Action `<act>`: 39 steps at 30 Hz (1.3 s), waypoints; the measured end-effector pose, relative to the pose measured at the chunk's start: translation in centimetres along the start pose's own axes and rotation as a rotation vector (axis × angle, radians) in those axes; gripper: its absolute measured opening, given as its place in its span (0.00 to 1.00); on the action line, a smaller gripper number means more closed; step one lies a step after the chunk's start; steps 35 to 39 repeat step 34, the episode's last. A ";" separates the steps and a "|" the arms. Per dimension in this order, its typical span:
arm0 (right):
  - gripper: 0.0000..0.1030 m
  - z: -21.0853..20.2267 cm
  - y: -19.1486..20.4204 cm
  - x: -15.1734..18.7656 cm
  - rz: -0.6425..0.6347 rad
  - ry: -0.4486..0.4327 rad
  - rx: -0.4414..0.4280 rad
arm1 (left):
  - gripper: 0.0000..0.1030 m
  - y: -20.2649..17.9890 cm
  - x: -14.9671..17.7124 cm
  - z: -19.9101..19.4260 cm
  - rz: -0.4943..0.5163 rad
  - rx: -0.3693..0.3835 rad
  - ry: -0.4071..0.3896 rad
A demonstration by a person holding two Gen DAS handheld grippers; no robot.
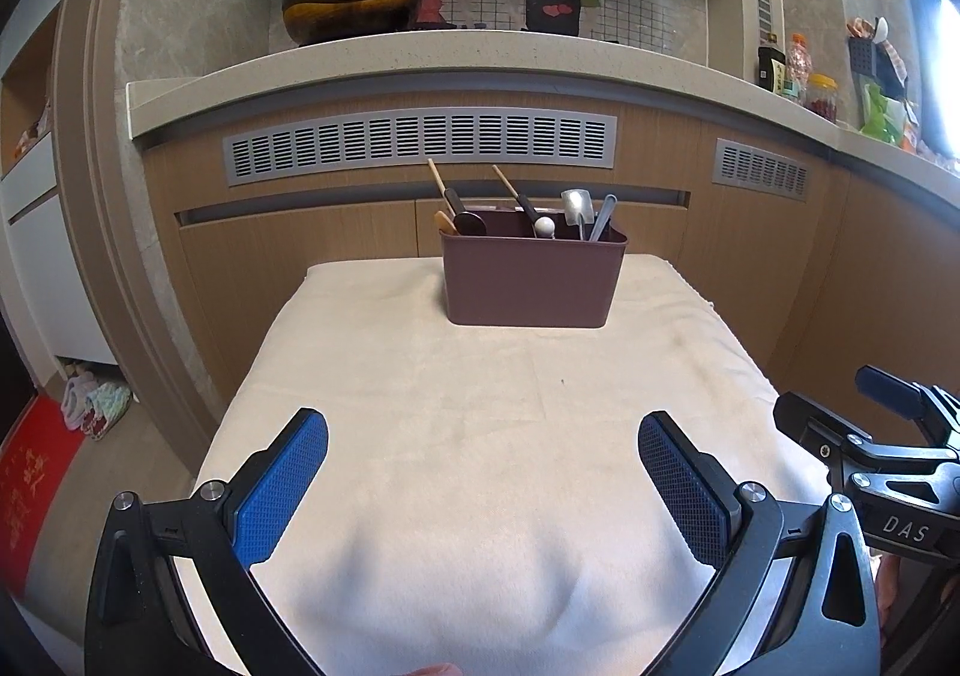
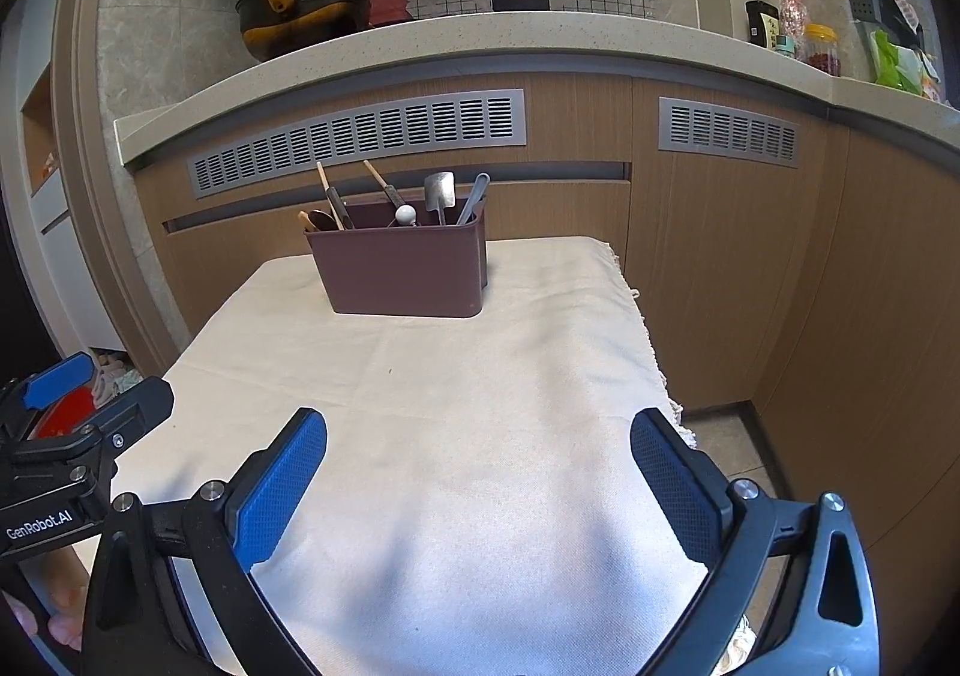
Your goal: Organize utensils
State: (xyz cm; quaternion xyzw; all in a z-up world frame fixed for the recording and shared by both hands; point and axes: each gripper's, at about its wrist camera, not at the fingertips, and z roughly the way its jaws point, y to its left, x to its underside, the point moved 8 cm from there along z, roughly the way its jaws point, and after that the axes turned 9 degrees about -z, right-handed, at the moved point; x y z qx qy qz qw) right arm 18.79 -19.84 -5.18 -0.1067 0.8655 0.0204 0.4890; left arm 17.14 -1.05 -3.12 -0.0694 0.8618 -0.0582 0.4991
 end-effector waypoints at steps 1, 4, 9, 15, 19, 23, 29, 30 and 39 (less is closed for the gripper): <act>0.98 0.0 0.0 0.0 0.001 0.001 -0.001 | 1.00 -0.1 0.0 0.0 0.000 0.000 0.000; 0.98 0.1 0.0 0.1 0.001 0.000 -0.001 | 1.00 0.0 0.0 -0.1 -0.001 0.000 0.000; 0.98 0.1 0.0 0.1 0.001 -0.002 0.001 | 1.00 0.0 0.0 -0.1 -0.002 0.000 0.001; 0.98 0.1 0.0 0.1 0.002 -0.001 -0.002 | 1.00 -0.1 0.0 -0.2 -0.006 -0.003 0.002; 0.98 0.1 0.0 0.1 0.000 -0.001 0.001 | 1.00 0.0 0.0 -0.1 -0.004 -0.004 0.002; 0.98 -0.1 -0.1 0.1 0.000 -0.007 0.000 | 1.00 0.0 0.1 -0.2 -0.005 -0.007 0.003; 0.98 -0.3 0.0 0.1 -0.004 -0.011 0.003 | 1.00 0.0 0.2 -0.2 -0.003 -0.011 0.002; 0.99 -0.3 0.1 0.1 -0.006 -0.012 0.006 | 1.00 0.0 0.2 -0.2 -0.001 -0.011 0.002; 0.99 -0.4 0.1 0.0 -0.009 -0.015 0.008 | 1.00 -0.2 0.4 -0.2 0.014 -0.011 -0.009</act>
